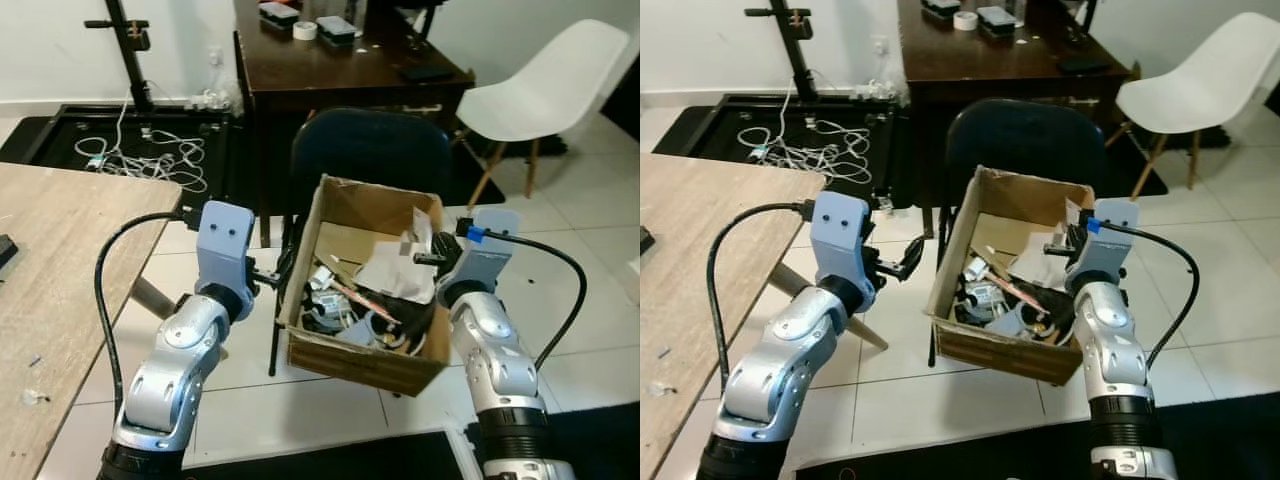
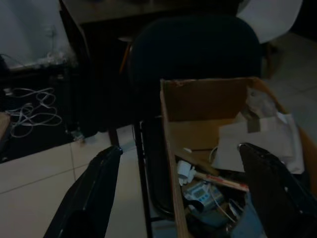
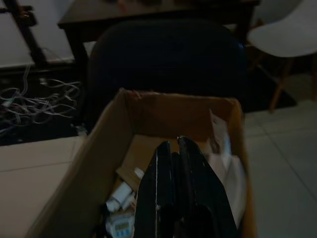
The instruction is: Picking trash to rubbish bin
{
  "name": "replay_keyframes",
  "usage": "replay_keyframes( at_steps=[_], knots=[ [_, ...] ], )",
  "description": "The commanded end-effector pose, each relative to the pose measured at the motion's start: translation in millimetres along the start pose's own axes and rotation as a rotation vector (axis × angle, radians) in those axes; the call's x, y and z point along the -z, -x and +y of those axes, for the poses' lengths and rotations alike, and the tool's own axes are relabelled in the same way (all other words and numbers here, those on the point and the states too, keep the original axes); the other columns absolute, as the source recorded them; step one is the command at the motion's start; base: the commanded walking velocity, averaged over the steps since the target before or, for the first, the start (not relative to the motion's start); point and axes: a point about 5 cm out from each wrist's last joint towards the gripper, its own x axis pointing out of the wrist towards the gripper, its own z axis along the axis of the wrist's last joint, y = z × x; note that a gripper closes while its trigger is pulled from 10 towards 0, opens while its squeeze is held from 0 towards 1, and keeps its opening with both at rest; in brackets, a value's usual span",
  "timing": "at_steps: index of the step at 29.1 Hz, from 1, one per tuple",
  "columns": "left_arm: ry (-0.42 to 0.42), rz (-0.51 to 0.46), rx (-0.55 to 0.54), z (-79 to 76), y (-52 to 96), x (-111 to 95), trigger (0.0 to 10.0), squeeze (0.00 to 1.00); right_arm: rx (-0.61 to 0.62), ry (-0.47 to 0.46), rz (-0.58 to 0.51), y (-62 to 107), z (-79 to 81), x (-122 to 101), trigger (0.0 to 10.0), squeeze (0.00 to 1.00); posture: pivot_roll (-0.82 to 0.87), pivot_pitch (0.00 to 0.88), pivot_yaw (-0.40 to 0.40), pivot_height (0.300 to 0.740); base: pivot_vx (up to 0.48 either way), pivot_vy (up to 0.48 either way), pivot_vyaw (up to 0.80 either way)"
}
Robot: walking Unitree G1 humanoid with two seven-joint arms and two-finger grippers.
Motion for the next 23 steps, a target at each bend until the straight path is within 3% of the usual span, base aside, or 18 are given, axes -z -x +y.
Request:
replay_keyframes(
  at_steps=[1, 9, 17, 23],
  knots=[
    [0.008, 0.010, 0.036, -6.2, -0.3, 3, 10.0, 0.00, -0.001, 0.019, 0.033, 0.8, -4.2, 6, 10.0, 0.00, 0.21, 0.115, -0.004, 0.740, 0.341, 0.000, 0.00],
    [-0.011, 0.021, 0.044, -9.0, -2.1, 7, 10.0, 0.00, -0.054, 0.030, 0.069, 1.5, -0.3, 13, 10.0, 0.00, 0.19, 0.107, -0.005, 0.740, 0.082, 0.000, 0.00],
    [-0.140, 0.014, 0.042, -1.5, -7.8, 9, 10.0, 0.00, -0.181, 0.028, 0.080, -4.1, 7.5, 26, 10.0, 0.00, 0.21, 0.132, 0.006, 0.740, 0.000, 0.000, 0.00],
    [-0.151, 0.004, 0.132, 0.8, -7.9, 9, 10.0, 0.00, -0.245, 0.059, 0.148, -10.4, 10.1, 40, 10.0, 0.00, 0.22, 0.169, 0.008, 0.740, 0.000, 0.000, 0.00]
  ],
)
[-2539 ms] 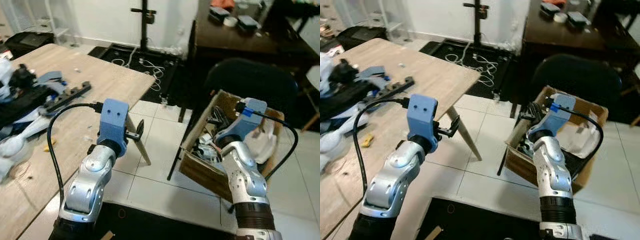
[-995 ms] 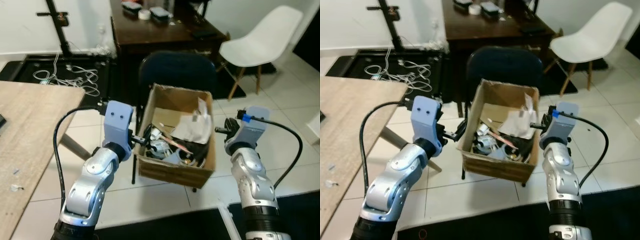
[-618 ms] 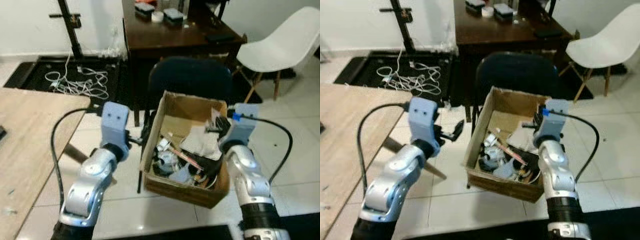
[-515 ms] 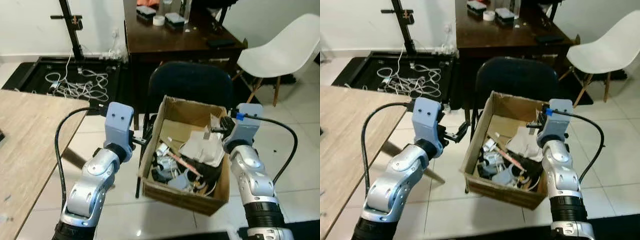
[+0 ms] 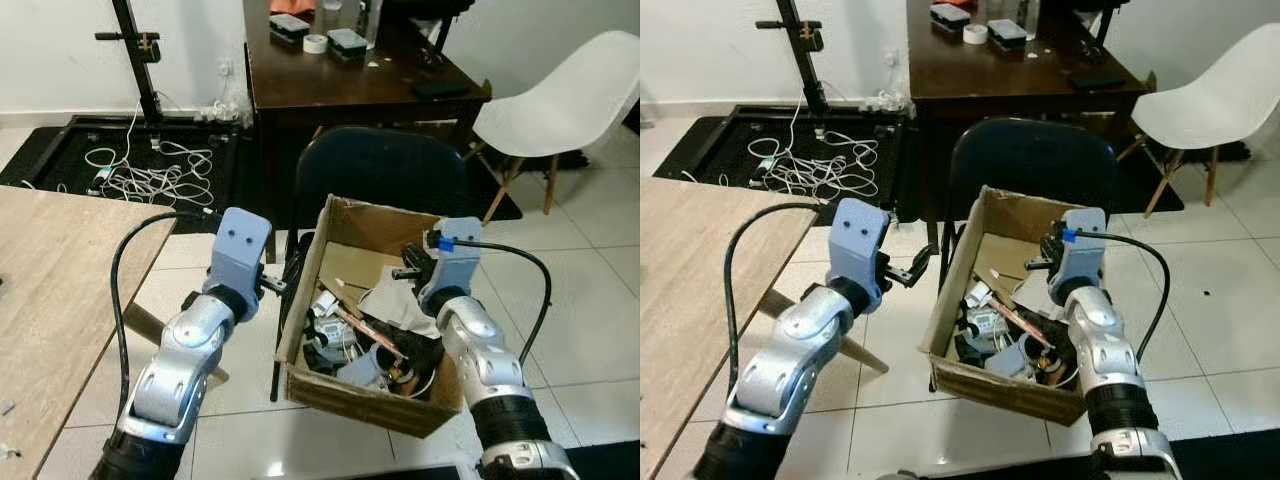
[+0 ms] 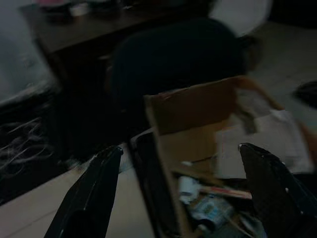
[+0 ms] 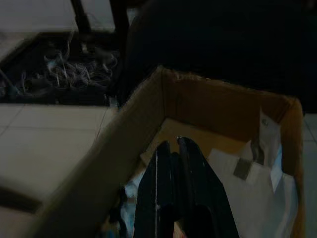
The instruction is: Picking trash to rubbish bin
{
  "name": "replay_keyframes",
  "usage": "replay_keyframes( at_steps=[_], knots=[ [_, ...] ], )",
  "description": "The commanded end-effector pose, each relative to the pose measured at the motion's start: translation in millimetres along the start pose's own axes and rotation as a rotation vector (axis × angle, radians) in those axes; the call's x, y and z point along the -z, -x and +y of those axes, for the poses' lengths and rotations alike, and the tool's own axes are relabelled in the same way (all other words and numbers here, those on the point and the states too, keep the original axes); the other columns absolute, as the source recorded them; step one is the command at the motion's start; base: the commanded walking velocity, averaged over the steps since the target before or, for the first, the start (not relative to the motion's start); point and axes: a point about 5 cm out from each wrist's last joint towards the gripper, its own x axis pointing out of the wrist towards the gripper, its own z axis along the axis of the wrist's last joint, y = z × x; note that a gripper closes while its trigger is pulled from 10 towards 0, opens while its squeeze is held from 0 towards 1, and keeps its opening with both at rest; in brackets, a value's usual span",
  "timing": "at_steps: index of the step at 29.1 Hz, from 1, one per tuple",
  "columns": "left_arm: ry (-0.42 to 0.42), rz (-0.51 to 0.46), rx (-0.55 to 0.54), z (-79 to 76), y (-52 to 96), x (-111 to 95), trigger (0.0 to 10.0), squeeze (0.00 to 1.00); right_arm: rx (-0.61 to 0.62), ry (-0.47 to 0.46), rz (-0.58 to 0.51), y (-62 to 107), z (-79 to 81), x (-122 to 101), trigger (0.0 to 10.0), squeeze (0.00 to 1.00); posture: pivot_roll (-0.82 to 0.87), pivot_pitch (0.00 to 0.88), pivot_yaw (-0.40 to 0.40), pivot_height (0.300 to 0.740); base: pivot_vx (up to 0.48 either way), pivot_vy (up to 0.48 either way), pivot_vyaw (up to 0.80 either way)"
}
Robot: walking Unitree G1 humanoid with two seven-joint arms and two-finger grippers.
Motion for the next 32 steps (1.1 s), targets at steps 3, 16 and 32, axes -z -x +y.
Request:
replay_keyframes(
  at_steps=[3, 16, 32],
  knots=[
    [0.001, -0.005, 0.166, -10.5, 7.0, 3, 10.0, 0.00, -0.019, 0.072, 0.102, 0.1, -3.1, 20, 10.0, 0.00, 0.22, 0.204, 0.007, 0.740, 0.000, 0.000, 0.00],
    [0.013, 0.002, 0.269, -24.6, 16.5, 5, 10.0, 0.00, -0.003, 0.112, 0.131, -1.1, -14.7, 28, 10.0, 1.00, 0.23, 0.235, 0.009, 0.740, 0.000, 0.000, 0.00],
    [0.008, 0.012, 0.201, -16.7, 16.5, 6, 10.0, 0.00, 0.073, 0.171, 0.011, -6.9, -22.8, 7, 10.0, 0.00, 0.22, 0.224, 0.009, 0.740, 0.000, 0.000, 0.00]
  ],
)
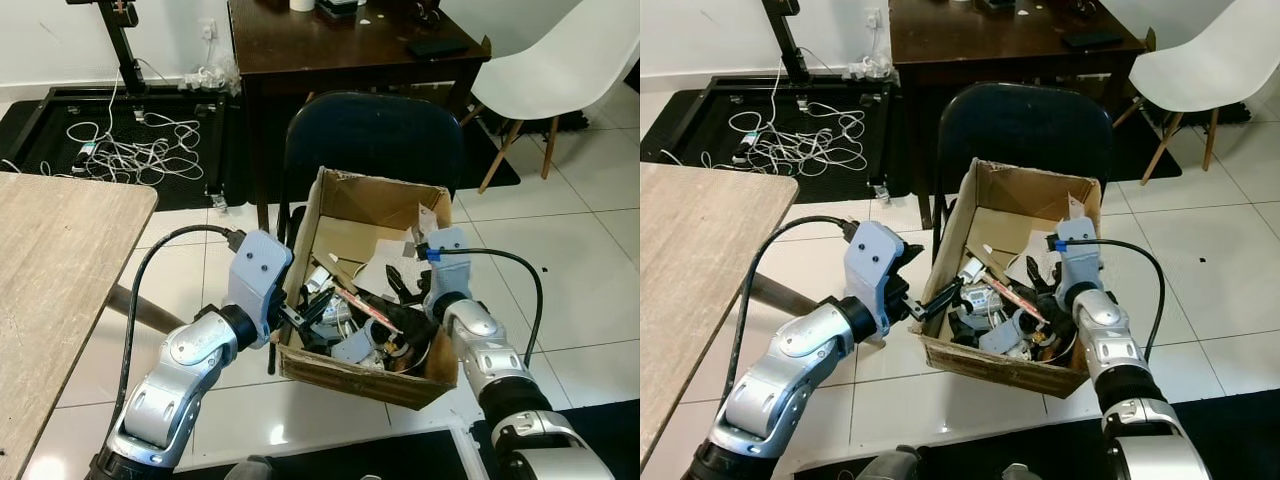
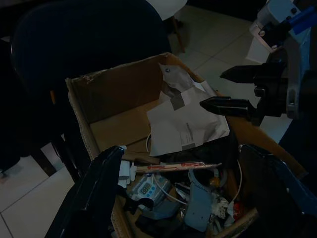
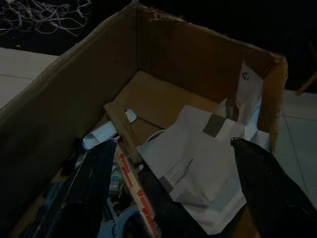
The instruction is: Picking trash to rubbish bin
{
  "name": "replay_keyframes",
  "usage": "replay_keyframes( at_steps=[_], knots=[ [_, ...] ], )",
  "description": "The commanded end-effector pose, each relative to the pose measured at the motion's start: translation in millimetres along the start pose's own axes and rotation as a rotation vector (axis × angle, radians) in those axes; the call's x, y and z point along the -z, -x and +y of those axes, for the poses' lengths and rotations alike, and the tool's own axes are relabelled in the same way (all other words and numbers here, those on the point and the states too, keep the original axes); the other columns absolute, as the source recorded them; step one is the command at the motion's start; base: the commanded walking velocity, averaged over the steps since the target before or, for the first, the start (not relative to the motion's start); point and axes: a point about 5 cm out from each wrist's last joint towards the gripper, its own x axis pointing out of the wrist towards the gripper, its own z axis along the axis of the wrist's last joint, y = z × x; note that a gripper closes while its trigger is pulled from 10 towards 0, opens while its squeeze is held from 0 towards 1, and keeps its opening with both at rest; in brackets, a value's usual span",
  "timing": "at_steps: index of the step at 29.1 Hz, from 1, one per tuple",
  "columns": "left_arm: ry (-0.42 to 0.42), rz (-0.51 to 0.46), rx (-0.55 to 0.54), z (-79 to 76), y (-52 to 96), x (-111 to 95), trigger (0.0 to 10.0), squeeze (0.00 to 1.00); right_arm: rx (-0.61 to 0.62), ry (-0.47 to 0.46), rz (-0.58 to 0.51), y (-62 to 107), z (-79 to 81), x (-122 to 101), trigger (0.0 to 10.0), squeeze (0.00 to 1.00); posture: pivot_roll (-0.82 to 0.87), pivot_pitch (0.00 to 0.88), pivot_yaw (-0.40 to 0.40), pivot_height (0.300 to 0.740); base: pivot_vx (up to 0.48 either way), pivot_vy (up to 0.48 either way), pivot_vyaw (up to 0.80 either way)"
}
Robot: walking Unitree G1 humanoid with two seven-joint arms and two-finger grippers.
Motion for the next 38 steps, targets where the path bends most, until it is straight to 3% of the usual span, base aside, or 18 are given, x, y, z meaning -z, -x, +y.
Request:
replay_keyframes(
  at_steps=[1, 2, 5, 9, 15, 20, 27, 38],
  knots=[
    [-0.003, 0.026, -0.125, 12.5, 4.1, 4, 10.0, 0.00, 0.055, -0.015, -0.079, 0.2, -3.8, -11, 10.0, 0.00, 0.22, 0.205, 0.007, 0.740, 0.000, 0.000, 0.00],
    [-0.003, 0.026, -0.125, 12.5, 4.1, 4, 10.0, 0.00, 0.055, -0.015, -0.079, 0.2, -3.8, -11, 10.0, 0.00, 0.22, 0.205, 0.007, 0.740, 0.000, 0.000, 0.00],
    [0.043, 0.013, -0.258, 24.0, 6.4, 5, 10.0, 0.00, 0.081, -0.060, -0.133, 2.4, -2.9, -18, 10.0, 0.00, 0.21, 0.173, 0.000, 0.740, 0.000, 0.000, 0.00],
    [0.151, -0.088, -0.521, 42.0, 20.1, -4, 10.0, 0.00, 0.036, -0.122, -0.171, 4.2, 13.6, -33, 10.0, 0.00, 0.20, 0.084, -0.020, 0.740, 0.000, 0.000, 0.00],
    [0.147, -0.107, -0.547, 42.5, 21.5, -6, 10.0, 0.00, 0.022, -0.120, -0.216, 2.8, 19.8, -47, 10.0, 0.00, 0.19, 0.056, -0.037, 0.740, 0.000, 0.000, 0.00],
    [0.144, -0.128, -0.570, 44.4, 15.2, -9, 10.0, 0.00, -0.039, -0.080, -0.263, 1.2, 33.8, -55, 10.0, 0.00, 0.19, 0.031, -0.050, 0.740, 0.000, 0.000, 0.00],
    [0.133, -0.128, -0.602, 46.9, 10.5, -9, 10.0, 0.00, -0.080, -0.039, -0.344, 4.3, 49.3, -67, 10.0, 0.00, 0.19, 0.017, -0.045, 0.740, 0.000, 0.000, 0.80],
    [0.079, -0.125, -0.620, 49.2, 7.0, -12, 10.0, 0.00, -0.056, -0.135, -0.379, 3.4, 52.1, -84, 10.0, 0.00, 0.20, 0.000, -0.050, 0.740, 0.000, 0.000, 0.80]
  ],
)
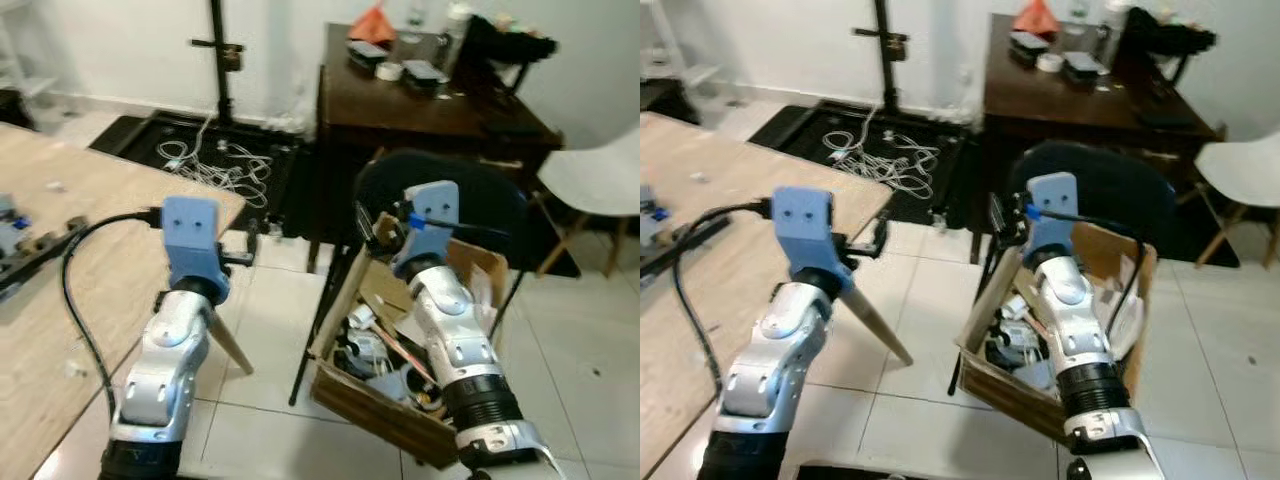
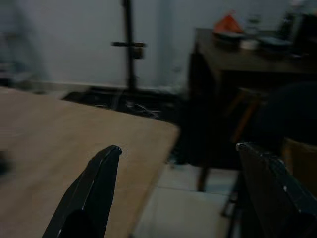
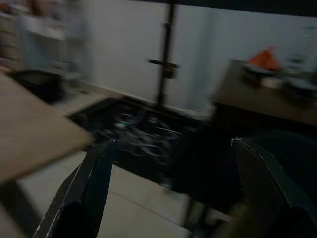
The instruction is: Picking trash to rubbish bin
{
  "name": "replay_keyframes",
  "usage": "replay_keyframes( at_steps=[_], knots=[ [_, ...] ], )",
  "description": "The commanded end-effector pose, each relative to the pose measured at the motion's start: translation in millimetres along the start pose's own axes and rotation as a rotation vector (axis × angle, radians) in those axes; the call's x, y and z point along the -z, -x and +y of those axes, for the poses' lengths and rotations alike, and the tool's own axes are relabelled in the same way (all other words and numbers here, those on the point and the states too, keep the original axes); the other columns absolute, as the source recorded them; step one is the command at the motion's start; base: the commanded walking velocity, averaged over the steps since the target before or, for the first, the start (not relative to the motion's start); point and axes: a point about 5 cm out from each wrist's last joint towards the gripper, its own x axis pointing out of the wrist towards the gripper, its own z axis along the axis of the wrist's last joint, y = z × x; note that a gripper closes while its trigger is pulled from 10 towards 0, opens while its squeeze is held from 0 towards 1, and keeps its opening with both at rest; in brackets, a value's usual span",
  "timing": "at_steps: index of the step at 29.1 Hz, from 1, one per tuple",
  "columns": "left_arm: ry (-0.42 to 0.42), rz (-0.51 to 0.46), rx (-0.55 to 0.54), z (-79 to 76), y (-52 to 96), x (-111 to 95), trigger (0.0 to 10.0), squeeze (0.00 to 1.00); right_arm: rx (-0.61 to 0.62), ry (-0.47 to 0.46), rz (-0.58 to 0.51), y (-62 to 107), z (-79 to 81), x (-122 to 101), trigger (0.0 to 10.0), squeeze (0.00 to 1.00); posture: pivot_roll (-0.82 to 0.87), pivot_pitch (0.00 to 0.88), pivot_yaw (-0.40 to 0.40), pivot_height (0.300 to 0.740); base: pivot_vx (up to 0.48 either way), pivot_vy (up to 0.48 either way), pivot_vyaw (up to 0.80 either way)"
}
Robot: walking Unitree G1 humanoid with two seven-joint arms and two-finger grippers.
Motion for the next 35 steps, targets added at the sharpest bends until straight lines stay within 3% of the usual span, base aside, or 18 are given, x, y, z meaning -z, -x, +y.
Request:
replay_keyframes(
  at_steps=[1, 35],
  knots=[
    [-0.019, -0.004, 0.022, -5.8, -1.5, 0, 10.0, 0.00, 0.028, -0.037, 0.007, -1.6, -5.9, -1, 10.0, 0.00, 0.20, 0.000, -0.050, 0.740, 0.000, 0.000, 0.80],
    [-0.060, 0.037, 0.041, -12.0, 10.5, 5, 10.0, 0.00, -0.008, -0.077, 0.064, 8.8, 11.2, 8, 10.0, 0.00, 0.20, 0.000, -0.020, 0.740, 0.000, 0.000, 0.80]
  ],
)
